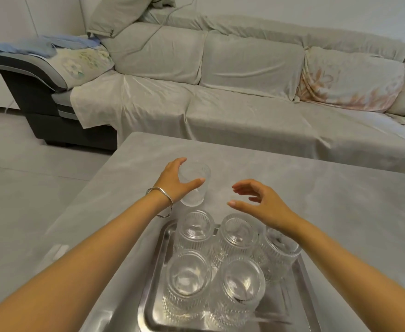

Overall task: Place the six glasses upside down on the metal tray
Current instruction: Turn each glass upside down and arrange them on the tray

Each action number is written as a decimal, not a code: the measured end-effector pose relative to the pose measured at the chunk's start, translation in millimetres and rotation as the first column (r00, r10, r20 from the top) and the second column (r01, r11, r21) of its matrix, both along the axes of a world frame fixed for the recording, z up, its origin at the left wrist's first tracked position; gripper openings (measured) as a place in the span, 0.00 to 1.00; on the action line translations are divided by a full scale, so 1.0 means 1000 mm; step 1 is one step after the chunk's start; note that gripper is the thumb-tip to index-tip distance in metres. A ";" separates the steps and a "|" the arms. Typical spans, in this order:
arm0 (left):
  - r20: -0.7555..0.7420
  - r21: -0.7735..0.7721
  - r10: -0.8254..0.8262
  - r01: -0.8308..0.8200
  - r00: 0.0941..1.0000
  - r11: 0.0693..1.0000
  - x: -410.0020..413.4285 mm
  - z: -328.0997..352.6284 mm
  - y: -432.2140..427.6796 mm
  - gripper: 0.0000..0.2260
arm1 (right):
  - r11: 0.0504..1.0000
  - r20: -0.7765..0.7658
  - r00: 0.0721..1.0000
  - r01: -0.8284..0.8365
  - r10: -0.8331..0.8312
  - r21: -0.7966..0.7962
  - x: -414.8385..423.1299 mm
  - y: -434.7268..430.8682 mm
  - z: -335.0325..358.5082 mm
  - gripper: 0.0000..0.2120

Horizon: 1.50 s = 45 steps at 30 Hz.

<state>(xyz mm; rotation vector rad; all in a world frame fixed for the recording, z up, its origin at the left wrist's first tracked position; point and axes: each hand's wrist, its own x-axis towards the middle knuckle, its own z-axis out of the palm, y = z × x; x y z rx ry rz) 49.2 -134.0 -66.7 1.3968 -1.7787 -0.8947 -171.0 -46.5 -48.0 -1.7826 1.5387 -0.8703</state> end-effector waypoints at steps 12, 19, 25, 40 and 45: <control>-0.029 -0.003 0.101 -0.101 0.995 0.995 -0.016 -0.015 -0.018 0.42 | 0.998 -0.071 0.996 -0.052 0.049 -0.030 0.001 -0.001 -0.008 0.24; -0.341 -0.016 0.251 -0.273 0.906 0.962 0.001 0.022 0.001 0.38 | 0.998 -0.031 1.000 -0.007 0.005 -0.065 0.002 0.004 -0.005 0.21; -0.566 0.055 0.162 -0.159 0.809 0.986 0.017 0.087 0.043 0.34 | 0.985 0.282 0.955 0.130 -0.094 -0.112 0.016 0.017 0.032 0.22; -0.664 0.200 -0.129 0.342 0.736 0.918 -0.001 0.122 0.145 0.25 | 0.993 0.534 0.842 0.110 -0.073 -0.037 0.031 0.114 0.104 0.34; -0.431 0.140 -0.222 0.308 0.875 0.941 -0.016 0.111 0.152 0.32 | 0.964 0.487 0.851 0.259 -0.198 -0.060 0.004 0.139 0.114 0.36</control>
